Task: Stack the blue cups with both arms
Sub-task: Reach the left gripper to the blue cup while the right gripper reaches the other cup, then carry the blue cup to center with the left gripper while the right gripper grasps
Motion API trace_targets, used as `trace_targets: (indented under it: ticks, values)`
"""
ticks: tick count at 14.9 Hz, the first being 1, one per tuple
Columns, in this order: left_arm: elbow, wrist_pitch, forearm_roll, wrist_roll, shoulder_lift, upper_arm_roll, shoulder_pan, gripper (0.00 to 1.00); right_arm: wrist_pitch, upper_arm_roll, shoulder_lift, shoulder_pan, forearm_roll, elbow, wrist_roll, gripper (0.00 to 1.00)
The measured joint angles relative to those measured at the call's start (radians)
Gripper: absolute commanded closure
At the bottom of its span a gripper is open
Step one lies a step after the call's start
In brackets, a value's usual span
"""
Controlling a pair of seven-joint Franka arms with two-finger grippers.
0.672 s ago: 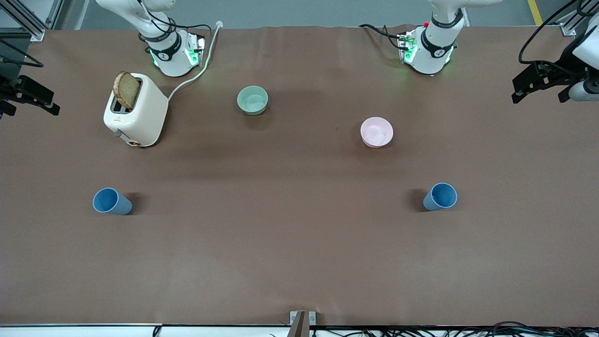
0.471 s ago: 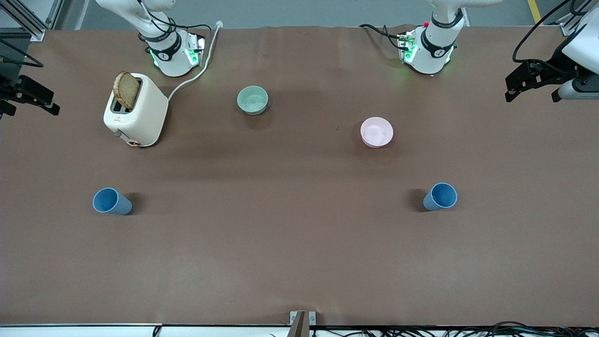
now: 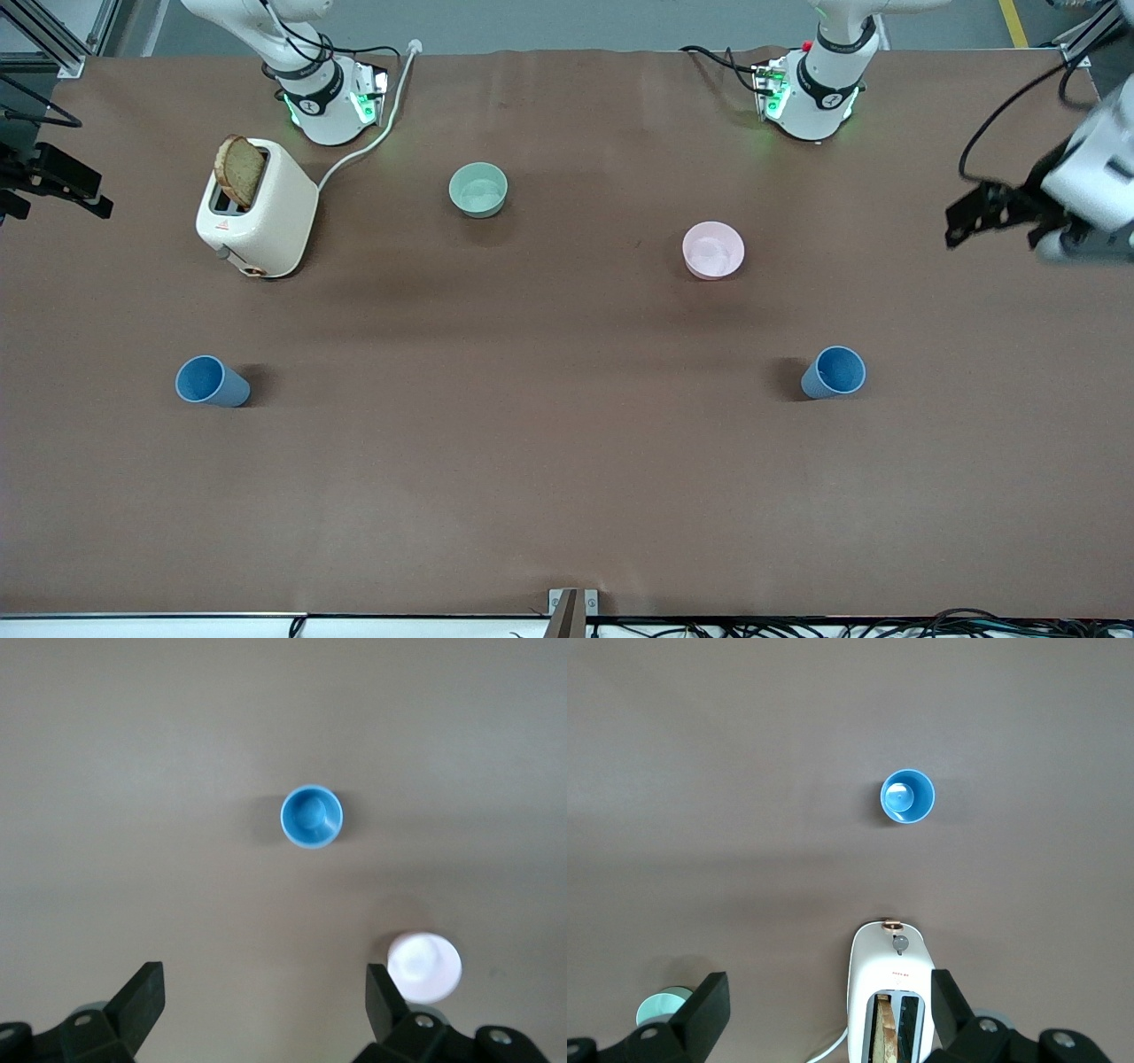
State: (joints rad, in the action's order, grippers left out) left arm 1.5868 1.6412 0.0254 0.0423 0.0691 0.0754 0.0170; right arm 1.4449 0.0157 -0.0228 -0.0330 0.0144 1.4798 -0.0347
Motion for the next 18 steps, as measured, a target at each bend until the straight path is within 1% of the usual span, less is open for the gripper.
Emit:
trace_targets:
  ticks: [2,5,6,7,8,9,10,13,15,16,17,18]
  values:
    - [0.073,0.159,0.0,-0.006,0.065,-0.001,-0.022,0.0,0.0,0.0,0.0,0.0,0.0,0.0,0.0,0.0]
    - [0.228,0.417,0.0,-0.043,0.132,-0.001,-0.043,0.0,0.0,0.0,0.0,0.0,0.0,0.0,0.0,0.0]
    - [0.27,0.487,0.0,-0.047,0.158,-0.001,-0.044,0.01,0.002,0.0,0.0,0.0,0.0,0.0,0.0,0.0]
    - [0.295,0.536,0.0,-0.047,0.189,-0.001,-0.044,0.06,0.011,0.0,0.001,0.0,0.0,0.0,0.0,0.0]
    - [0.307,0.572,0.0,-0.048,0.221,0.0,-0.044,0.15,0.027,0.0,0.004,0.0,0.0,0.0,0.0,0.0]
    - [0.312,0.605,0.0,-0.049,0.255,0.001,-0.043,0.22,0.047,0.001,0.014,-0.003,0.0,0.002,0.0,0.0]
    - [0.312,0.631,0.0,-0.051,0.289,0.003,-0.042,0.26,0.073,0.001,0.032,-0.011,0.0,0.006,0.0,0.0]
    - [0.312,0.684,0.0,-0.052,0.367,0.009,-0.037,0.59,0.154,0.005,0.126,-0.047,0.008,0.01,-0.003,0.0]
    - [0.311,0.694,0.0,-0.052,0.401,0.009,-0.036,0.83,0.204,0.005,0.191,-0.063,0.014,0.016,-0.009,0.0]
    - [0.31,0.695,0.0,-0.052,0.41,0.01,-0.036,0.92,0.244,0.005,0.221,-0.069,0.014,0.029,-0.01,0.0]
    - [0.31,0.695,0.0,-0.052,0.413,0.01,-0.035,1.0,0.299,0.005,0.249,-0.077,0.016,0.051,-0.017,0.0]
    - [0.31,0.695,0.0,-0.052,0.413,0.01,-0.035,1.0,0.358,0.006,0.277,-0.088,0.021,0.076,-0.033,0.0]
